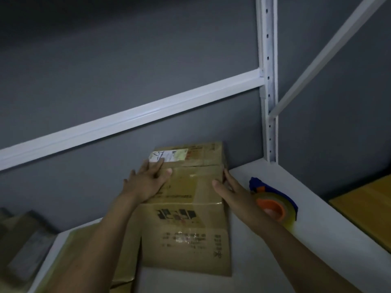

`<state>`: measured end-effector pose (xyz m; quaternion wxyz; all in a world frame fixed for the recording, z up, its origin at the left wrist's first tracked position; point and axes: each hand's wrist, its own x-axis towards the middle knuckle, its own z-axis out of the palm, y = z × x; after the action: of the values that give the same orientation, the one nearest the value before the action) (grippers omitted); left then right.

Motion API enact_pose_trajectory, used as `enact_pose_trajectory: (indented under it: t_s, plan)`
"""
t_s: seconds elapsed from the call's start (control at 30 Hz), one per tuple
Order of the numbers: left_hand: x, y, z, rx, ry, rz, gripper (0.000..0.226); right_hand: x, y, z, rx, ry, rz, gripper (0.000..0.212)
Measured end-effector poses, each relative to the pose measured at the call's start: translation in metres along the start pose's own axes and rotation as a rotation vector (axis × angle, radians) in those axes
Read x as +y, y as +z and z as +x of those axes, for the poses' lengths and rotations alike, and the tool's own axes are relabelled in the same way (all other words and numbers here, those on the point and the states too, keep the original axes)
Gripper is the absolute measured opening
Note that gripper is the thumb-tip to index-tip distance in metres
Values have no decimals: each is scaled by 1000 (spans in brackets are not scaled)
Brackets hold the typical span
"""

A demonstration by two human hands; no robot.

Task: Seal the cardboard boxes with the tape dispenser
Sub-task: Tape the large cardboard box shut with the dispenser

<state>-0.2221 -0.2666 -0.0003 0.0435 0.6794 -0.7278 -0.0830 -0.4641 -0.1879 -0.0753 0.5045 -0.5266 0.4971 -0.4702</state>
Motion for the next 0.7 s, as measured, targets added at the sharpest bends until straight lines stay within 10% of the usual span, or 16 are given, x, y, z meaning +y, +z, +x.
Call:
enact_pose_trajectory:
  t_s: [0.2,0.47,0.7]
  plan:
    - [-15,-3,-21,67,-99,-146,79,-7,-3,-20,-254,-124,-13,104]
    - [-4,2,-88,204,-225,-141,62,-31,-29,9,168,-327,-96,26]
    - [12,24,-145,394,-203,-213,59,-36,-7,44,216,-239,-464,47]
